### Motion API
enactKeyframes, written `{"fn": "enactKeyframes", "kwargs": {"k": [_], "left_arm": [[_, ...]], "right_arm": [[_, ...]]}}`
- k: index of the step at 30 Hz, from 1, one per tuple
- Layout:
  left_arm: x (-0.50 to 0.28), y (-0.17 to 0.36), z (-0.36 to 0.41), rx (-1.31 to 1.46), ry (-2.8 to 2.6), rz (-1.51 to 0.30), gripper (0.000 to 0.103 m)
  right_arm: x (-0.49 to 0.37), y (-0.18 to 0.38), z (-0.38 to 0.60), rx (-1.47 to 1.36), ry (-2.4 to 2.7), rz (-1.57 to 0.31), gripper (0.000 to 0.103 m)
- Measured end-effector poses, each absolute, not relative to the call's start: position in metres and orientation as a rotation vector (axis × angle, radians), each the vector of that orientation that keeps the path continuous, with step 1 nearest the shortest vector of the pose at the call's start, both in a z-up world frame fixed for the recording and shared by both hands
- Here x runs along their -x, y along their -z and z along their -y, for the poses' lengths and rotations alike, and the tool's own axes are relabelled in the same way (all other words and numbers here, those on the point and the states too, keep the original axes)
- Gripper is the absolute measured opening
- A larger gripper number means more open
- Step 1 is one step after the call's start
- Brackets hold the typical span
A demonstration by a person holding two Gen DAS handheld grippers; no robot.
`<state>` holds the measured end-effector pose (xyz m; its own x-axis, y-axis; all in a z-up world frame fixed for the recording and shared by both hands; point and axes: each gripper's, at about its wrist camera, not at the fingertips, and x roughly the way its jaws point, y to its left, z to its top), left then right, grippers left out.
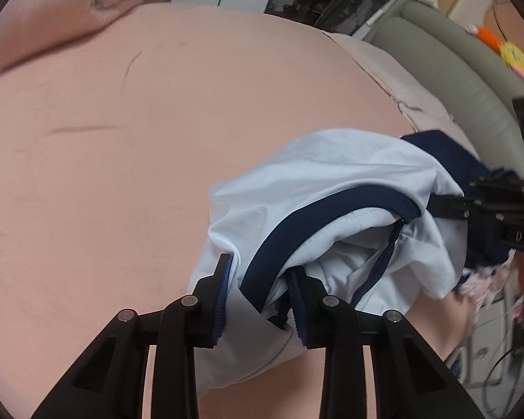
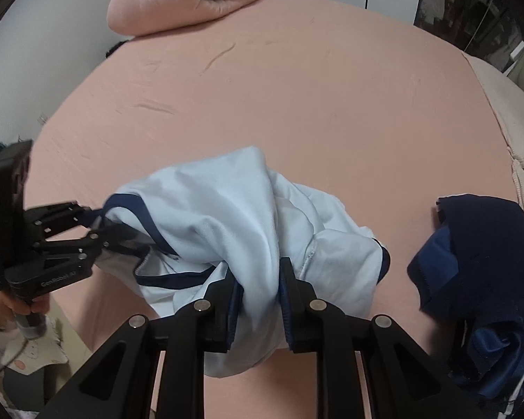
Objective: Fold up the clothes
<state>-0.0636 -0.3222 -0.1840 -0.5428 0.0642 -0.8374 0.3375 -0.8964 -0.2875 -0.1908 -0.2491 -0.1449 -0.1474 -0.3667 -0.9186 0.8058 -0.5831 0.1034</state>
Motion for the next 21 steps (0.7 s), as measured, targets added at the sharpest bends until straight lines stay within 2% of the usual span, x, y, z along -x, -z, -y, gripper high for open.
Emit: {"fn": "enactKeyframes", "kwargs": {"k": [4, 12, 21], "left_arm": [[0.067, 0.184, 0.318, -1.427, 2.56, -0.636, 0.028], [0.062, 0.183, 0.316, -1.454, 2.58, -0.667, 0.028], [0.062, 0.183, 0.316, -1.452, 2.585, -0.708, 0.028]], "right_arm": [[0.183, 0.133, 0.25, -1.253, 1.873, -0.529, 0.029], [0.145, 0.099, 0.27, -1.044, 1.914, -0.578, 0.03], [0.107, 0.134, 0.3, -0.983, 1.909, -0.821, 0.03]]}}
